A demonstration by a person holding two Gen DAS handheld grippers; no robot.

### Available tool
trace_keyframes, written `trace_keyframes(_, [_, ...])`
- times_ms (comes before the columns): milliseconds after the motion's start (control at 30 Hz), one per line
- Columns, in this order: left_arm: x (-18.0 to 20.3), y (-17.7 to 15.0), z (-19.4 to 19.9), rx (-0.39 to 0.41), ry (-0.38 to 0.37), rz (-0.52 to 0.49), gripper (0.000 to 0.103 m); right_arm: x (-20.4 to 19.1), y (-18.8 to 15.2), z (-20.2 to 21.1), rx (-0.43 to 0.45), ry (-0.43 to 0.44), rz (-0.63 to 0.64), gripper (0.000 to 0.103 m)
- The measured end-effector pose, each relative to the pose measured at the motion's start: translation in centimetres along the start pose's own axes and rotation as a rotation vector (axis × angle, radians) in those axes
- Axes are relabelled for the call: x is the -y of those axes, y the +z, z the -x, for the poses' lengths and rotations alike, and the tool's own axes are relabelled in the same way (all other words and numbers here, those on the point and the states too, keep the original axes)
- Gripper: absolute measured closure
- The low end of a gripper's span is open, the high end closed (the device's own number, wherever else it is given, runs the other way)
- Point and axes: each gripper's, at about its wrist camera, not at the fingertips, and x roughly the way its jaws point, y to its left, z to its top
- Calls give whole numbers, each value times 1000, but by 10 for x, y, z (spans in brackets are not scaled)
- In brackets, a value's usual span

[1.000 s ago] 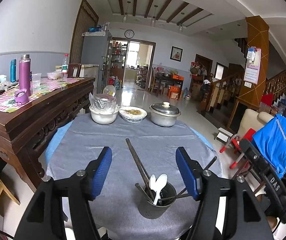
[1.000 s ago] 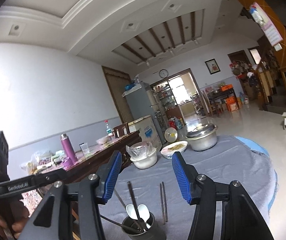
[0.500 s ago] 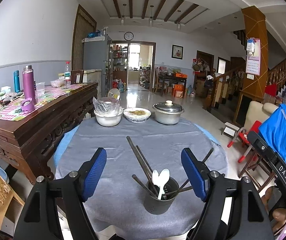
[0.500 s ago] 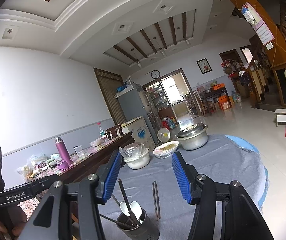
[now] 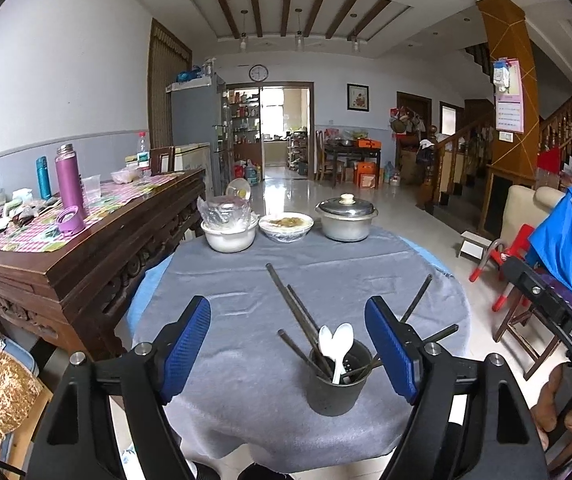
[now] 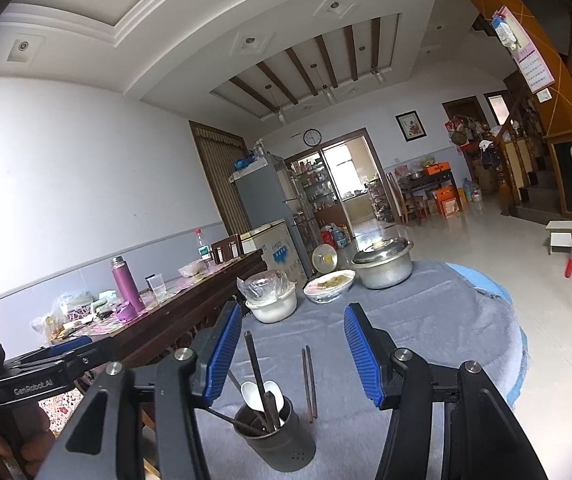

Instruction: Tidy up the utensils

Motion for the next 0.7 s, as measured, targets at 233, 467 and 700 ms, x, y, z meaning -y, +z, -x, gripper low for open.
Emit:
trace_keyframes(233, [-10,-6,-3,-28,49,15,23,-2,0,4,-8,1,5,45])
trace_keyframes(467, [-19,-11,-3,-38,87,14,23,-16,-8,2,-45,23,24,45])
trace_keyframes(700, [-29,-16,1,-35,134,4,23,-30,-20,-3,-98,47,48,45])
